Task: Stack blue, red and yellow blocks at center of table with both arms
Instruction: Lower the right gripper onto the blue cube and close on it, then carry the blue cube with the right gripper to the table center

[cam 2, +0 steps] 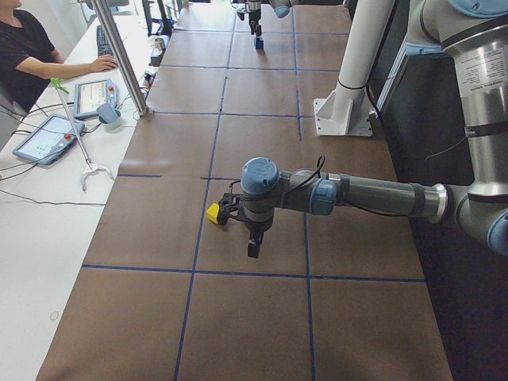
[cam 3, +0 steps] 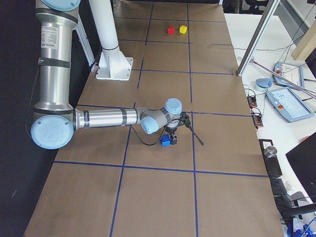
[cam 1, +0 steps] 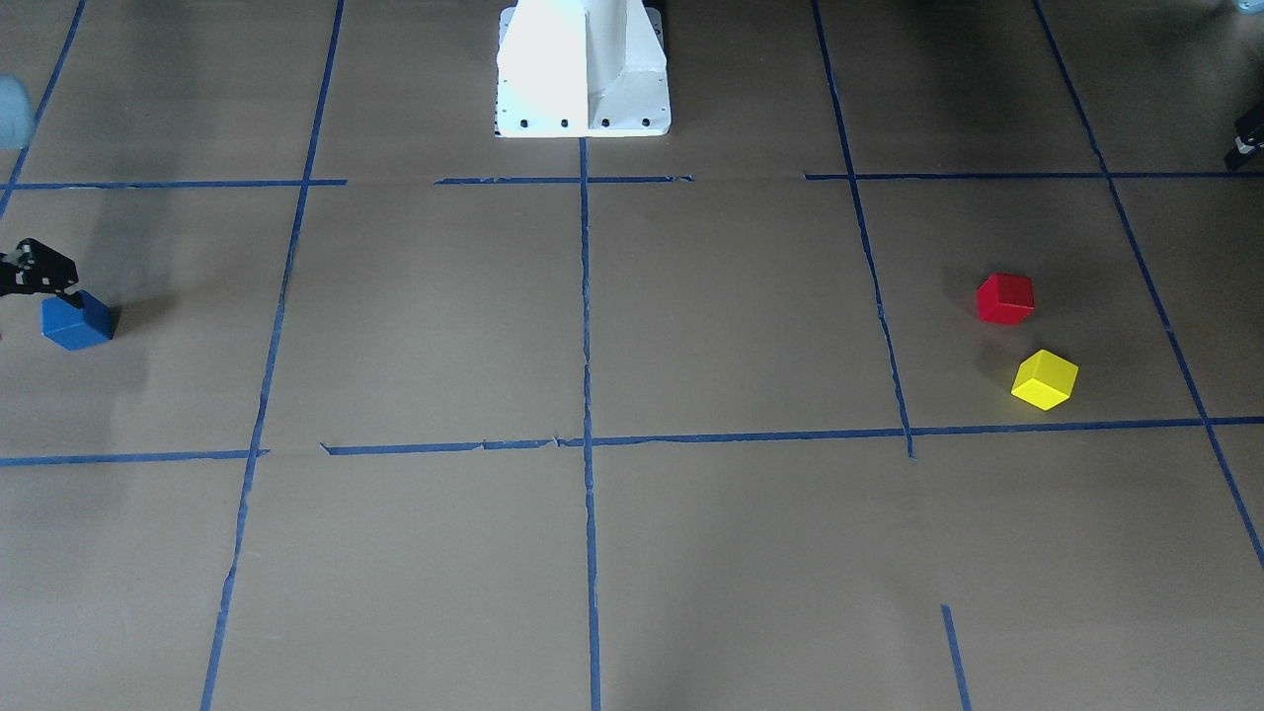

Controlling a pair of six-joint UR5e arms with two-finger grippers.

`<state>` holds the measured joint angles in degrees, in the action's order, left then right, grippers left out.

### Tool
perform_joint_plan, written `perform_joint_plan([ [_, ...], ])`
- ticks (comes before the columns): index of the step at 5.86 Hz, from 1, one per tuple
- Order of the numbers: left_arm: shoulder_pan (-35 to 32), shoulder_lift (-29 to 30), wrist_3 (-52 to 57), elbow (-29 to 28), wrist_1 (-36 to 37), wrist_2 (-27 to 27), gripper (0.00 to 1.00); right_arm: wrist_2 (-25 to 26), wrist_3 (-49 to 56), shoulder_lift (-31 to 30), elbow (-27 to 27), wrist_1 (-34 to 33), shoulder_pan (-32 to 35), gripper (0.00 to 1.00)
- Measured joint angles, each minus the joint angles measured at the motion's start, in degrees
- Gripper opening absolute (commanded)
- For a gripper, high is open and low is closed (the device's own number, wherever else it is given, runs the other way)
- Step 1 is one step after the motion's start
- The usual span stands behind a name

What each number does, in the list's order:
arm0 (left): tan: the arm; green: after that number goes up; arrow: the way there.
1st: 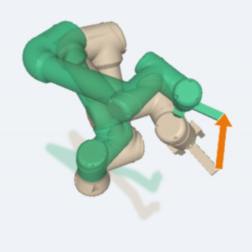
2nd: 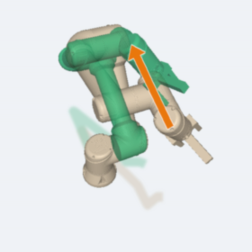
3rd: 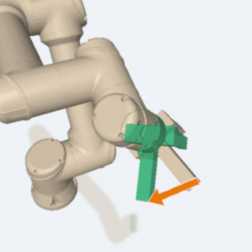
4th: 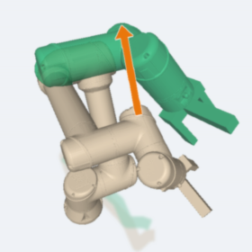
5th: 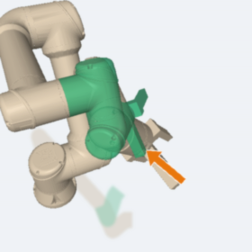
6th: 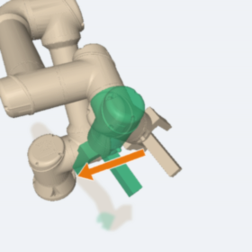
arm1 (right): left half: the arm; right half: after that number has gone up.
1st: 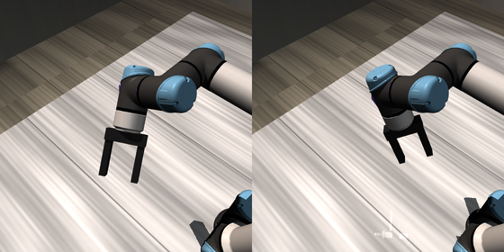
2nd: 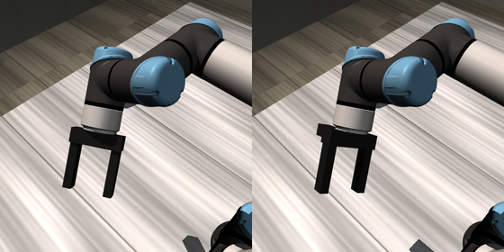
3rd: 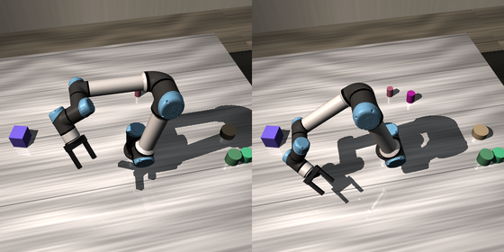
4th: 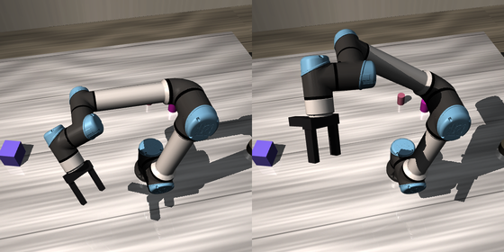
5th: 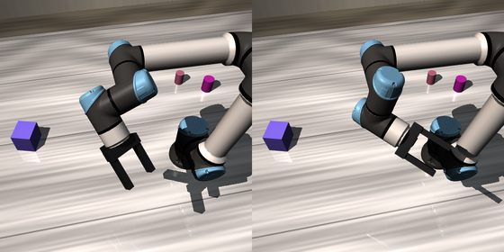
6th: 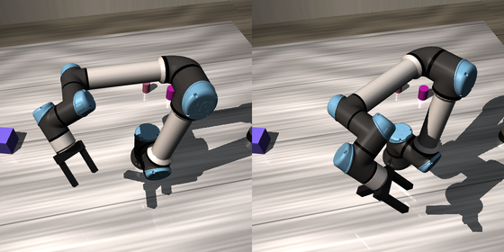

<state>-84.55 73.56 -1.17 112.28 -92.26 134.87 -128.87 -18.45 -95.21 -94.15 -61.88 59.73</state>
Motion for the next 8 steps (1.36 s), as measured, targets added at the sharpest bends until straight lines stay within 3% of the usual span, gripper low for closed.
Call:
perform_joint_plan([
  [1, 0.0, 0.0, -0.02, 0.5, 0.04, 0.0, 1.0, 0.47, -1.58, -0.25, 0.31, 1.03, -0.68, 0.66],
  [2, 0.0, 0.0, -0.02, 0.68, 0.06, 0.03, 1.0, 0.62, -2.32, -0.73, 0.35, 1.28, -0.83, 0.09],
  [3, 0.0, 0.0, -0.05, 0.76, 0.06, 0.04, 1.0, 0.67, -2.88, -1.39, 0.28, 1.37, -0.88, 0.0],
  [5, 0.0, 0.0, -0.06, 1.09, 0.06, 0.05, 1.0, 0.57, -3.24, -2.08, -0.99, 1.13, -0.97, 0.0],
  [6, 0.0, 0.0, -0.06, 1.3, 0.06, 0.04, 1.0, 0.33, -5.12, -0.84, -4.14, -0.4, -1.32, 0.0],
  [8, 0.0, 0.0, -0.06, 1.61, 0.07, 0.11, 1.0, 0.22, -17.14, 9.28, -10.15, -8.89, -5.04, 0.0],
])
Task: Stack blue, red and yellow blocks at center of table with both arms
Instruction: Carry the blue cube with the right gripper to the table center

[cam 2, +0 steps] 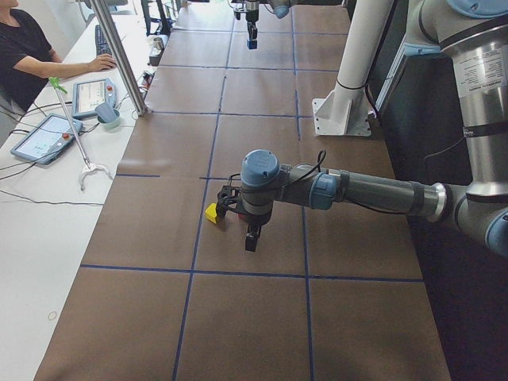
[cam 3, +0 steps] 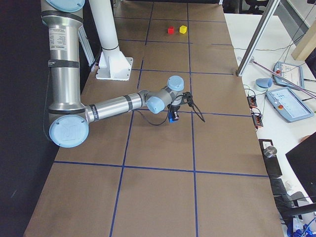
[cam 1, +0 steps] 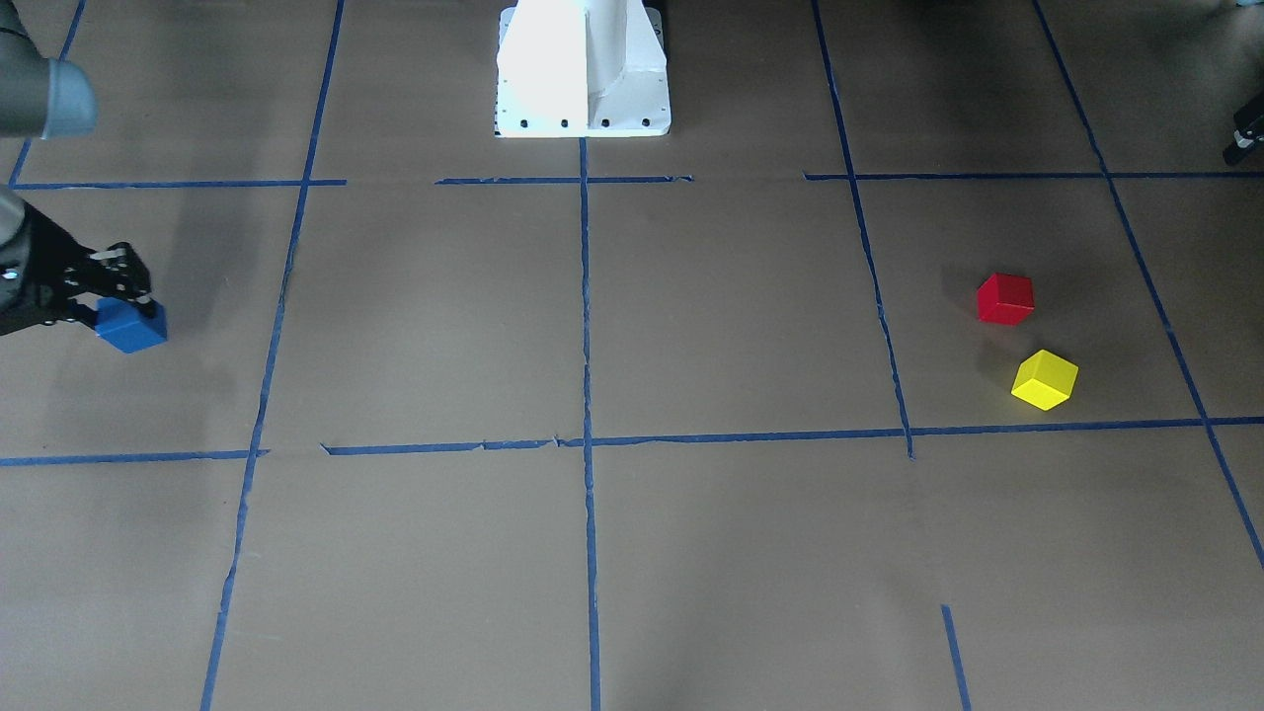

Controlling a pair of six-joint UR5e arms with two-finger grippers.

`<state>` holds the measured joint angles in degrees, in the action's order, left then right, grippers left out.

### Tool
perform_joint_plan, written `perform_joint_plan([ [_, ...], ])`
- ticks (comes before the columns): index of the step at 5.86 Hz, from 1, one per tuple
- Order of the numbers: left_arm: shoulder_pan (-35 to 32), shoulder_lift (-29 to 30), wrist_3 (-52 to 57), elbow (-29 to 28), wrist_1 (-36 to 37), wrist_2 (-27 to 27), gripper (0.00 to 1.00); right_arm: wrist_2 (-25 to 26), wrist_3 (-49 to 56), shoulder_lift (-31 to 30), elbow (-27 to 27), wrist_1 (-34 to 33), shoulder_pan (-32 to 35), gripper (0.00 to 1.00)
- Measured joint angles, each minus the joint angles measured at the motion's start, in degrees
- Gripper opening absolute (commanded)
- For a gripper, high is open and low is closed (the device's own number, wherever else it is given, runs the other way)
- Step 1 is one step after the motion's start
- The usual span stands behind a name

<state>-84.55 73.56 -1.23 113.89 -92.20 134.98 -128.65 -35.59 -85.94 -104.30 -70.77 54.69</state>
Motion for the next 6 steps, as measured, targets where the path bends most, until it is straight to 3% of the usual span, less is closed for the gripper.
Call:
perform_joint_plan([
  [3, 0.04, 0.0, 0.0, 0.14, 0.0, 0.22, 1.0, 8.33, -25.28, 23.07, 2.7, -10.77, -15.03, 0.0],
  [4, 0.03, 0.0, -0.03, 0.17, 0.0, 0.99, 1.0, 11.7, -30.18, 30.71, 6.41, -15.06, -18.4, 0.0],
  [6, 0.02, 0.0, -0.11, 0.43, 0.03, 2.1, 1.0, 16.95, -34.65, 39.26, 14.34, -17.01, -23.03, 0.0],
])
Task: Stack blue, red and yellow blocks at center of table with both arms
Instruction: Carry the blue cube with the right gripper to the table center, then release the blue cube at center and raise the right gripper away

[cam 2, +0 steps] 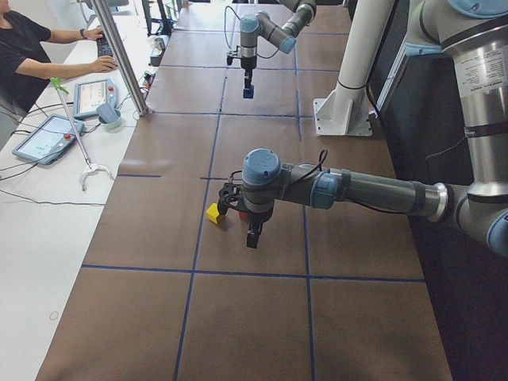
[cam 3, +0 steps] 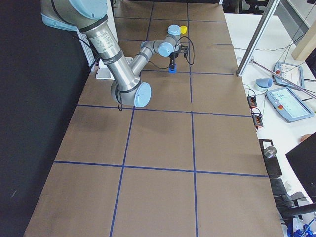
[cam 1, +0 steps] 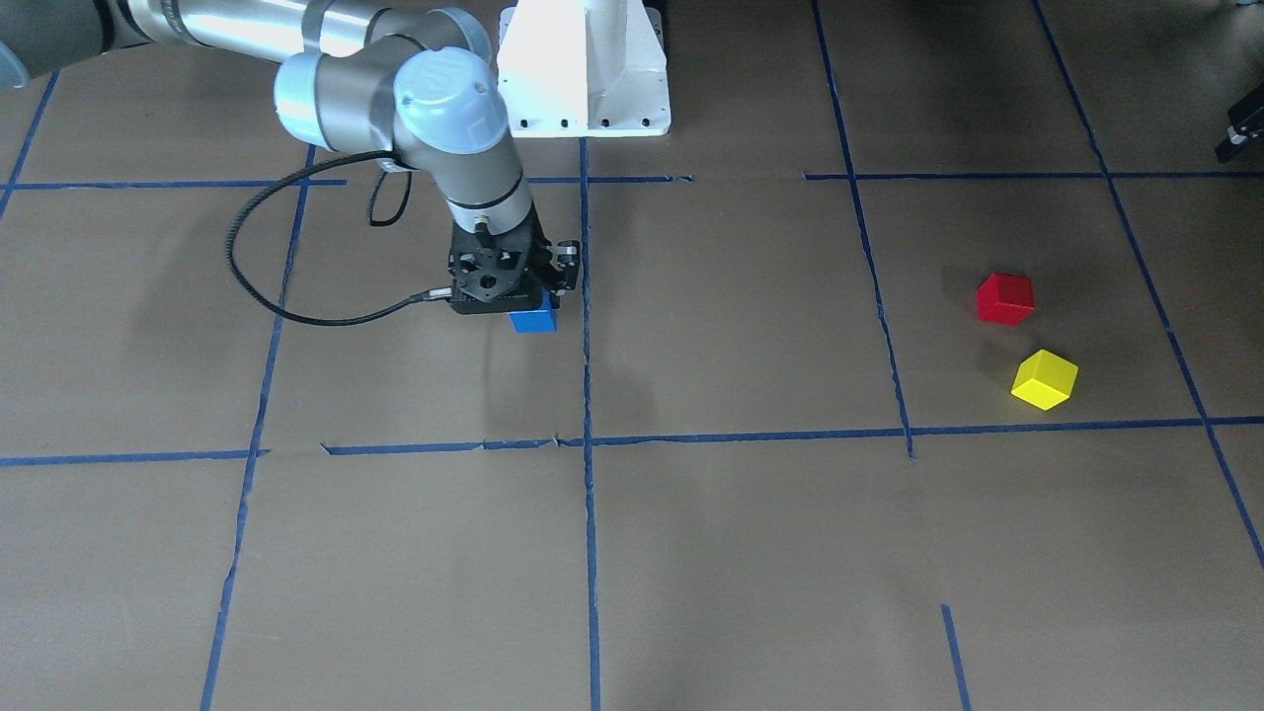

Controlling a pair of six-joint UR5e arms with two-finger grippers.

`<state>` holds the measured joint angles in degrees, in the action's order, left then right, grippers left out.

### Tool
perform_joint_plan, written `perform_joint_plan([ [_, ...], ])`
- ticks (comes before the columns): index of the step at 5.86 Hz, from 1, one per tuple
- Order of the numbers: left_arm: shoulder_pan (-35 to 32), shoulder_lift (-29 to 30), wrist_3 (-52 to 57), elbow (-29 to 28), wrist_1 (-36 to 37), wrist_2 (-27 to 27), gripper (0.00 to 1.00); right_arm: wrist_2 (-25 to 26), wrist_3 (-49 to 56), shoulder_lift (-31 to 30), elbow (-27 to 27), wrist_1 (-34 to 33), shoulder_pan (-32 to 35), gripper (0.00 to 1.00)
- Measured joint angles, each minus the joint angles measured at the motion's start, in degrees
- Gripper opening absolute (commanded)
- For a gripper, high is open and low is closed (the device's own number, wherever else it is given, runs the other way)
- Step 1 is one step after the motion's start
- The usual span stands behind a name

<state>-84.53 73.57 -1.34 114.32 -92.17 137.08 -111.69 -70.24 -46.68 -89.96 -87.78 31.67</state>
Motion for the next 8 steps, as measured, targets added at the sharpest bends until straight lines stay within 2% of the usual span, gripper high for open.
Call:
perform_joint_plan([
  [2, 0.06, 0.0, -0.13, 0.14, -0.01, 0.39, 1.0, 1.2, 0.26, 3.78, 6.08, 0.01, -2.23, 0.01],
  [4, 0.07, 0.0, -0.15, 0.26, 0.04, 0.46, 1.0, 1.58, 0.52, 4.97, 7.87, 0.21, -3.23, 0.05],
  [6, 0.05, 0.0, -0.15, 0.36, -0.01, 0.47, 1.0, 1.79, 0.54, 5.62, 9.19, 0.24, -3.9, 0.26],
  [7, 0.01, 0.0, -0.15, 0.42, 0.0, 0.47, 1.0, 1.82, 0.55, 5.71, 9.43, 0.27, -4.07, 0.71],
  [8, -0.01, 0.0, -0.15, 0.52, 0.04, 0.47, 1.0, 1.83, 0.54, 5.84, 9.54, 0.31, -4.12, 1.0],
])
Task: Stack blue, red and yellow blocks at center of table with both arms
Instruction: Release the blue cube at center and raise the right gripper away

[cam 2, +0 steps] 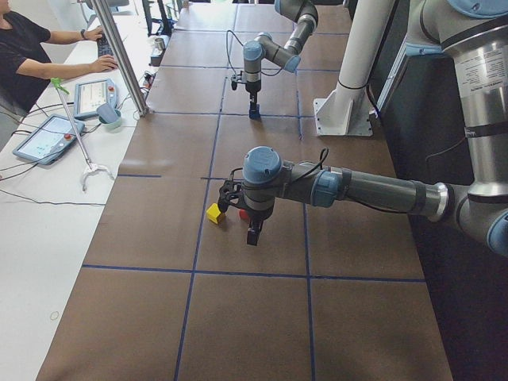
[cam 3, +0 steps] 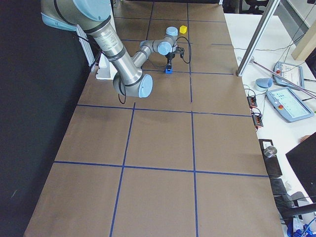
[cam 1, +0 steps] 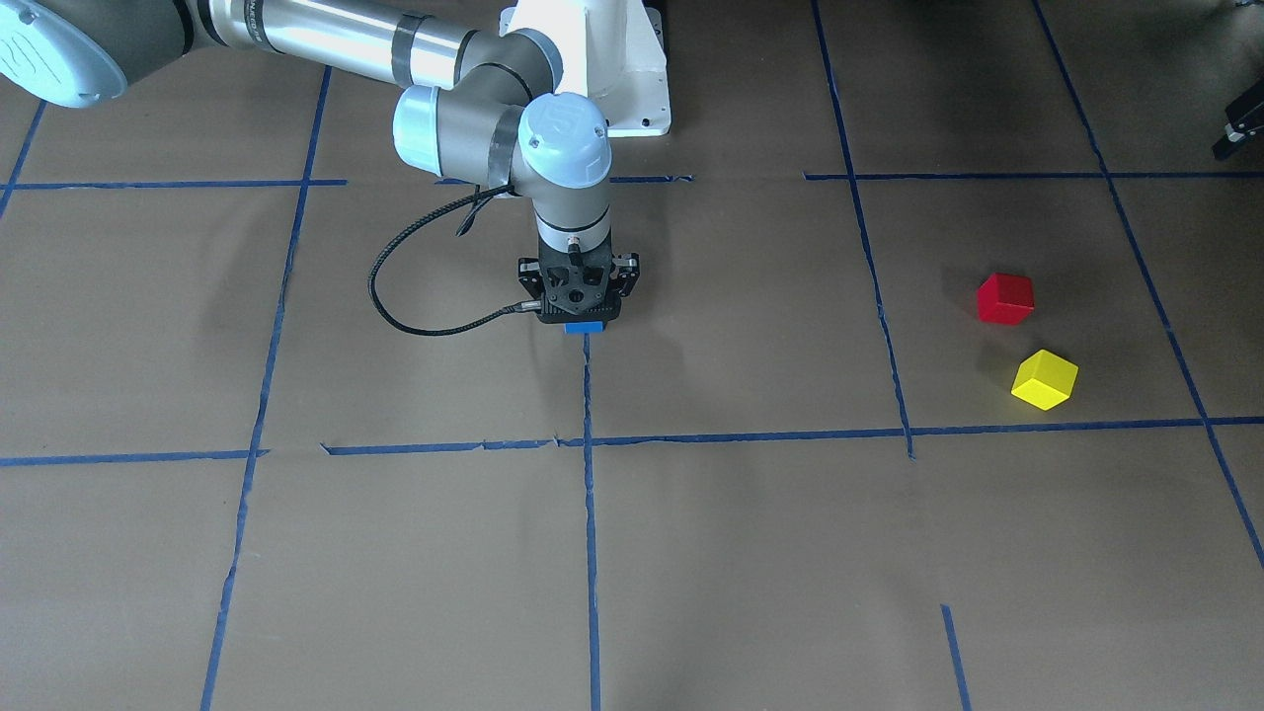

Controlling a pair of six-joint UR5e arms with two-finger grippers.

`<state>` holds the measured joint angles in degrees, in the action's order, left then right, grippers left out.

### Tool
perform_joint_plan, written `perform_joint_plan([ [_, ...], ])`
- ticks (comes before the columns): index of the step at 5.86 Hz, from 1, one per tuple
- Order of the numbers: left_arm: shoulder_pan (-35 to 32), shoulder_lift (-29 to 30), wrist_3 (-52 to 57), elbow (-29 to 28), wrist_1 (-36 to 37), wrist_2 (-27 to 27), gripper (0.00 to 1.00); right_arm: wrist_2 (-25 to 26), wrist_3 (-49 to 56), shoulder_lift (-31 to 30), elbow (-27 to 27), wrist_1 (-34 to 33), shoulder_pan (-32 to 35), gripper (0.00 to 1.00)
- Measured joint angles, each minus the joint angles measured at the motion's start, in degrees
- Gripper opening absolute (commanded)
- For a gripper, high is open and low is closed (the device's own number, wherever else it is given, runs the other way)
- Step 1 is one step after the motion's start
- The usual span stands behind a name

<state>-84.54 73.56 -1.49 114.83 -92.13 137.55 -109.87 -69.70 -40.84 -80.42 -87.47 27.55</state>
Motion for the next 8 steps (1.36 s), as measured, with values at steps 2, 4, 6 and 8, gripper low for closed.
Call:
perform_joint_plan([
  [2, -0.01, -0.03, -0.03, 0.26, 0.02, 0.03, 1.0, 0.0, 0.41, 0.13, -0.04, -0.02, -0.04, 1.0],
  [4, 0.67, -0.06, -0.84, -0.08, 0.0, 0.32, 1.0, -0.11, 2.46, -0.49, -3.12, -0.05, 1.01, 1.0],
  [6, 9.03, 1.57, -11.18, 0.03, -4.5, 2.02, 1.0, -1.13, 3.19, -9.41, -15.45, -0.18, 5.27, 1.0],
  [8, 20.32, 3.62, -16.71, -2.68, -14.98, -1.4, 1.0, -3.77, 6.56, -22.75, -27.91, 0.12, 8.45, 1.0],
])
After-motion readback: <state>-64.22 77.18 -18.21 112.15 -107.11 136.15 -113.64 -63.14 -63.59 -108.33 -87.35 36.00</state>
